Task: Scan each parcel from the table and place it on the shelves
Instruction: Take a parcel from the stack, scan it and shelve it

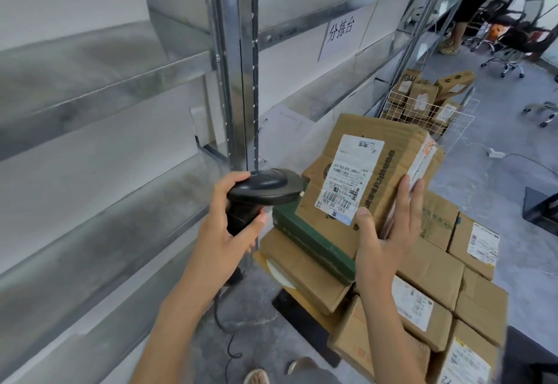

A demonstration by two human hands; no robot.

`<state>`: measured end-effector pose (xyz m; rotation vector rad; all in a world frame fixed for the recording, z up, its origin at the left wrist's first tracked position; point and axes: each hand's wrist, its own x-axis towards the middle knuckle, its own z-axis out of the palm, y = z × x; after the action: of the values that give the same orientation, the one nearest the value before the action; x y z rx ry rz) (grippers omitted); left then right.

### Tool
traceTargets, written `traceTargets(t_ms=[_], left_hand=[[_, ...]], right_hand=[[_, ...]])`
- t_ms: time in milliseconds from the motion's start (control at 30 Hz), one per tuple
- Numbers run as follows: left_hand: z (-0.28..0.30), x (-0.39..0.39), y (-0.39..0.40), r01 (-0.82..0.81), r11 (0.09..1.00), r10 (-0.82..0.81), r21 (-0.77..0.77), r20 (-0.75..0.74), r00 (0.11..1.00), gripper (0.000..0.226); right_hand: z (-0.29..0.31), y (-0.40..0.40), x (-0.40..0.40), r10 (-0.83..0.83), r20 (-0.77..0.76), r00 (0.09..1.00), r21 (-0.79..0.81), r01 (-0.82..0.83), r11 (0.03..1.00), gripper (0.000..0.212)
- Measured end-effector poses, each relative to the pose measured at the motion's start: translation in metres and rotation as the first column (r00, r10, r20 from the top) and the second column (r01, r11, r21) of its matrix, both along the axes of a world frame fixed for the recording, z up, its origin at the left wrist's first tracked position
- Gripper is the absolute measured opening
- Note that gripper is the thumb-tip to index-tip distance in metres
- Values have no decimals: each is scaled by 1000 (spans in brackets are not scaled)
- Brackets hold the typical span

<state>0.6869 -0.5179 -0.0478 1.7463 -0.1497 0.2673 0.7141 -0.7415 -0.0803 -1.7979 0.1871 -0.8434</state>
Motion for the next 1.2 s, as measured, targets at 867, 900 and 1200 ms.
traceTargets(t_ms=[867,900,1200], left_hand=[[21,-233,97,-930,285,958,-232,96,269,64],[24,-240,99,-935,266,963,-236,119,243,63],[45,-314,148,-927,165,974,-337,205,99,66]], right_hand=[[42,223,-99,963,80,256,448,-873,195,67],[44,228,-107,972,79,223,457,-874,164,67],[74,297,-170,990,139,-24,478,-874,-88,69]])
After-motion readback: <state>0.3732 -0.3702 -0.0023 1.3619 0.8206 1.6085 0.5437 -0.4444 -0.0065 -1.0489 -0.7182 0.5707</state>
